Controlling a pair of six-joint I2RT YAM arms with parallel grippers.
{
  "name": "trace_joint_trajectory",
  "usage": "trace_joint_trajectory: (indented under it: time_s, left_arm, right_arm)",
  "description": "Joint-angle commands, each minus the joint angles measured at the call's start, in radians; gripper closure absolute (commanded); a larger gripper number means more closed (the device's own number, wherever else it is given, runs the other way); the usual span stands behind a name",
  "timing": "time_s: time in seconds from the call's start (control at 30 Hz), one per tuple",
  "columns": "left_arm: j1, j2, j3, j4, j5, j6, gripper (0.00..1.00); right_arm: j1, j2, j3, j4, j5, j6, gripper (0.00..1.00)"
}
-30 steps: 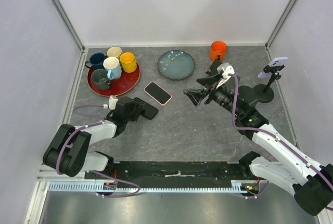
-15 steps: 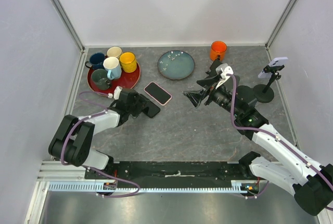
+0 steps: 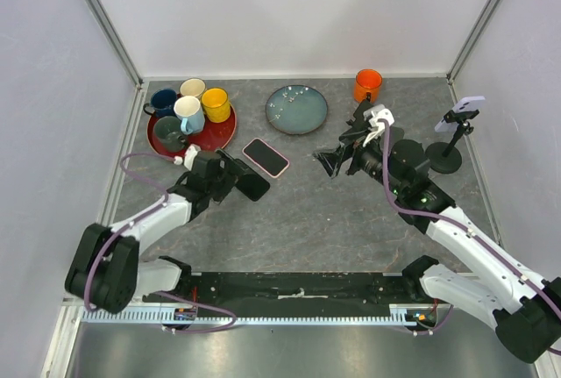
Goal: Remove the phone from the phone stand
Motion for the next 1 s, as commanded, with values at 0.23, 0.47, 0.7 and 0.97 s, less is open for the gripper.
trace_joint_trajectory:
  time_s: [0.23,0.47,0.7,0.97]
  left_arm:
    - [-0.001,-0.355,0.044,-0.213,-0.145,0.284,0.01]
    - [-0.001,-0.545,0.203,-0.325,-0.193,0.543,0.01]
    - [-0.003,-0.634,0.348,-0.371,-0.174,0.828,0.01]
    - [-0.001,-0.746,0.224,-0.301,-0.191,0.904,0.01]
  right_arm:
    - [0.002,0.056,0.207,-0.295,0.24,-0.013,0.02]
    - [0.002,0.145,0.329,-0.485,0.405,0.027,0.02]
    - [-0.041,0.26,0.511,-0.66,0.674,0.059,0.02]
    - [-0.298,0.344,0.652,-0.738,0.787,0.082,0.02]
